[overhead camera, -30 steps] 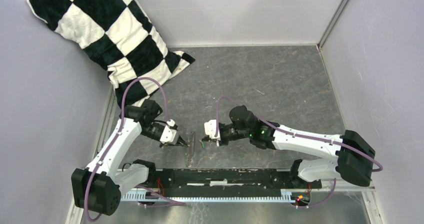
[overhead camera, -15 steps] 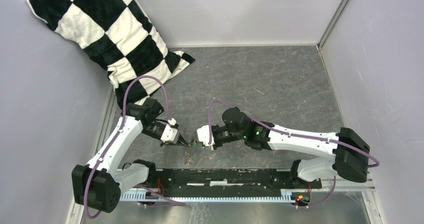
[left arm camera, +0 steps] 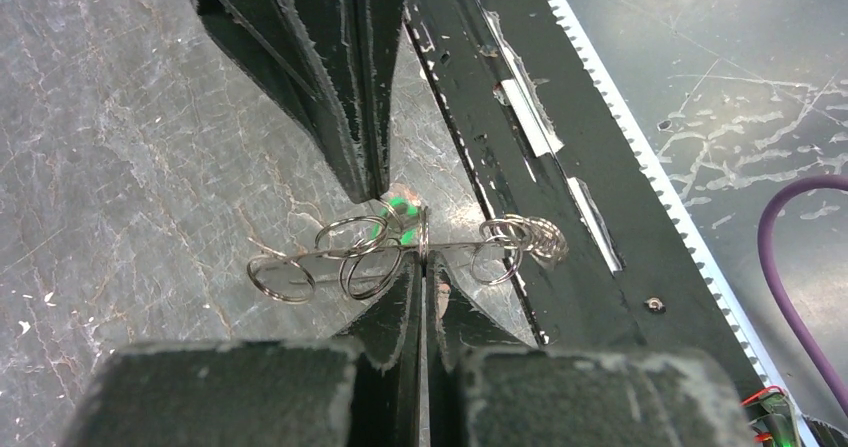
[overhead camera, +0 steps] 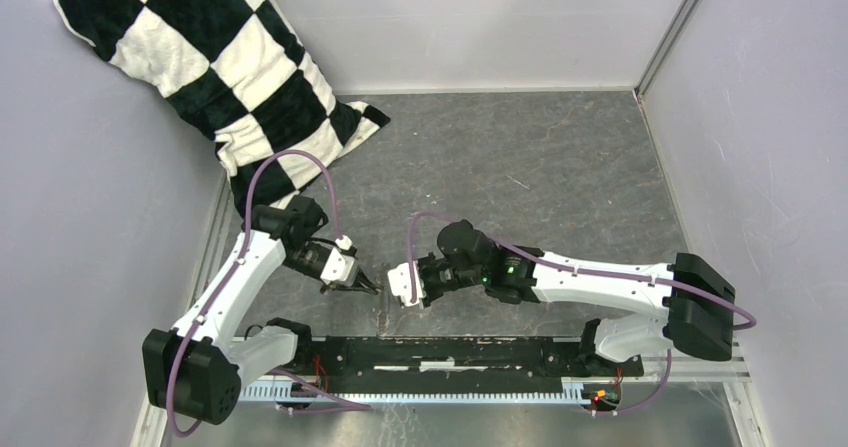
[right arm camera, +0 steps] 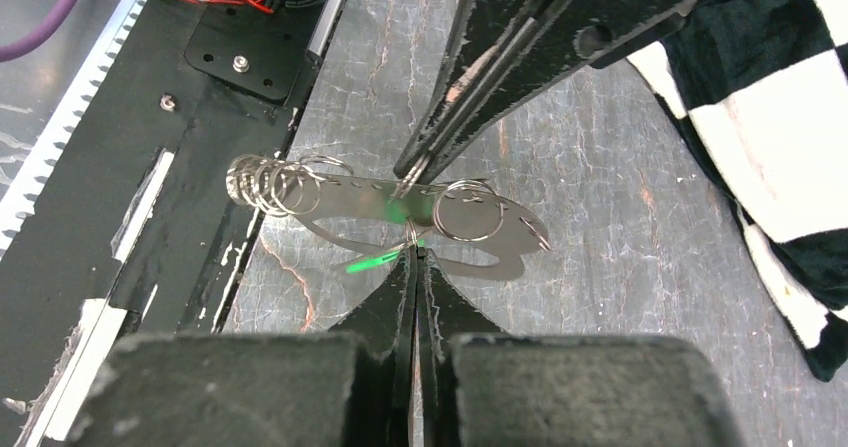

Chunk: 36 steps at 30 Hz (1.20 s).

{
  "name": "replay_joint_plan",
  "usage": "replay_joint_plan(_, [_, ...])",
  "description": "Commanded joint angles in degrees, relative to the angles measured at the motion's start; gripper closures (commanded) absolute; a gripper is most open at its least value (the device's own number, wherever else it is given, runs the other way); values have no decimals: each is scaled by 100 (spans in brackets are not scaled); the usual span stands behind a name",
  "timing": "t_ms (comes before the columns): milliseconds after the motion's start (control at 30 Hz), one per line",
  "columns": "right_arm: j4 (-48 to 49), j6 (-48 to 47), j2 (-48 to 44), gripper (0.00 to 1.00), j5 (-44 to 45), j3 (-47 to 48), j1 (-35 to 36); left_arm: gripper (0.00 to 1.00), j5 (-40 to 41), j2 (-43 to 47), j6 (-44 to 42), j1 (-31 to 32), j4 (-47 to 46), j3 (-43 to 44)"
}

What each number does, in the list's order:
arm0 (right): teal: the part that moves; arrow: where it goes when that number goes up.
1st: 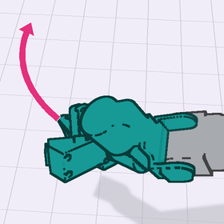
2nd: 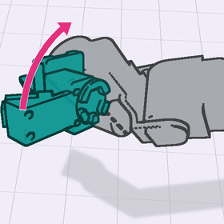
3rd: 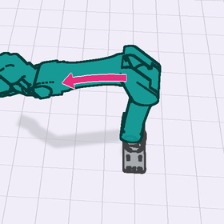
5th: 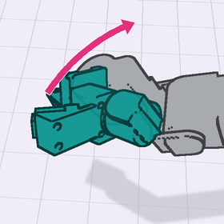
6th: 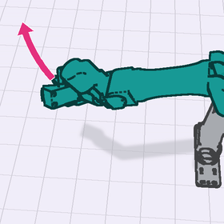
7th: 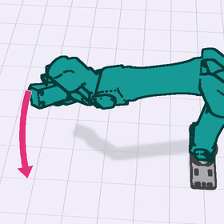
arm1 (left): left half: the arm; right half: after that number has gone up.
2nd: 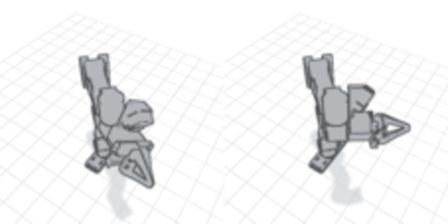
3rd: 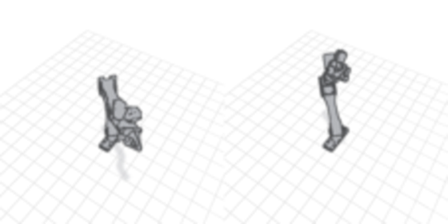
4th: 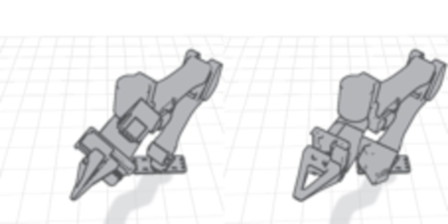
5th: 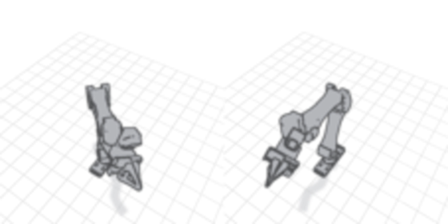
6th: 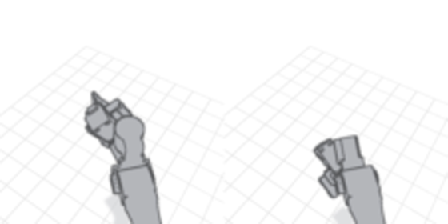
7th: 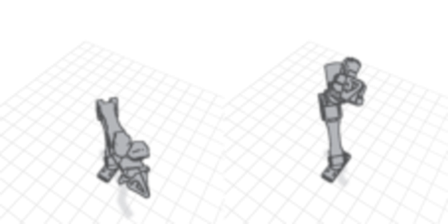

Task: Put the keys on the keyring

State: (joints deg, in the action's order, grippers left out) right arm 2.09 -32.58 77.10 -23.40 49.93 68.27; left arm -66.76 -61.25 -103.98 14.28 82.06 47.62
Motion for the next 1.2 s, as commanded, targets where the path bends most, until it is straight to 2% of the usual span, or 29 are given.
replay_joint_plan(0, [-11,-262,25,100,225,263,139,98,-380,26,-224,31,117,239])
replay_joint_plan(733, [187,-382,-283,100,645,311,356,98,-352,61,-129,31,101,182])
replay_joint_plan(1167, [125,-447,-300,100,637,280,439,98,-487,104,667,31,-348,215])
